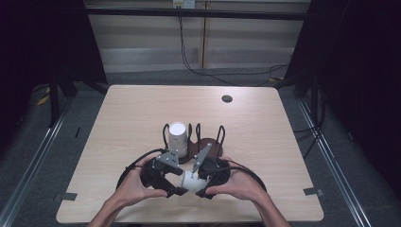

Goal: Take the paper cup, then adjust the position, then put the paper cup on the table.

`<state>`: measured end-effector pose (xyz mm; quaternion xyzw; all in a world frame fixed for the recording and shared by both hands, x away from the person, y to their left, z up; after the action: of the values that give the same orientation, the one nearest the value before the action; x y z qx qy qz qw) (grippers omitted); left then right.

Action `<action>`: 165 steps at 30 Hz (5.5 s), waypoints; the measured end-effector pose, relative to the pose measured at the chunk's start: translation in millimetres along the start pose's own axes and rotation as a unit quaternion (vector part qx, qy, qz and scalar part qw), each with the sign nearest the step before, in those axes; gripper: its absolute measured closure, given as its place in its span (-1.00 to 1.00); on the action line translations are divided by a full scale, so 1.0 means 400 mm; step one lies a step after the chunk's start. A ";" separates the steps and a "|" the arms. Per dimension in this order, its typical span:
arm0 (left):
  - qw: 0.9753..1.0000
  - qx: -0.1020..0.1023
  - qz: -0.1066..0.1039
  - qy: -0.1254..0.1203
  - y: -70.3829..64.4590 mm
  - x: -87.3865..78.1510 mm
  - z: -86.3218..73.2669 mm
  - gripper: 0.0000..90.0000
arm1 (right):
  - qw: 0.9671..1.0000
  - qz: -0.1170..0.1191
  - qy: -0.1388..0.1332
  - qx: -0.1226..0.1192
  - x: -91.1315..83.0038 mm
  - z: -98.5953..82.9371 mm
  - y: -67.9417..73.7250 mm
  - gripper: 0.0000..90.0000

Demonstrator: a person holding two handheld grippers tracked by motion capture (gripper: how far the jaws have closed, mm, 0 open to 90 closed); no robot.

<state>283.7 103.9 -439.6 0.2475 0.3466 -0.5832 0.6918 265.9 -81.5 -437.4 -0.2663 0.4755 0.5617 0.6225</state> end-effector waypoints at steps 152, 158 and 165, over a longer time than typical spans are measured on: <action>0.981 -0.063 -0.017 -0.181 -0.004 -0.064 -0.015 -0.18 | 0.916 0.117 -0.379 0.055 -0.053 -0.113 -0.049 -0.57; 0.981 -0.062 -0.020 -0.180 -0.004 -0.064 -0.016 -0.18 | 0.916 0.117 -0.379 0.049 -0.053 -0.109 -0.047 -0.55; 0.982 -0.059 -0.026 -0.176 -0.003 -0.060 -0.018 -0.18 | 0.912 0.124 -0.387 0.047 -0.058 -0.115 -0.050 -0.47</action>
<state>279.3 124.3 -425.6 0.0903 0.2598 -0.6136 0.7401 273.4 -136.3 -439.4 0.0629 0.2520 0.6709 0.6946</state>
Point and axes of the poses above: each handheld gripper's, and its own axes: x roughly forward along the jaws, z roughly out of its top, y roughly to its left, the point moved 1 cm from there along x, roughly forward along the jaws, and after that the axes turned 8 degrees about z, right-handed, at the moved point
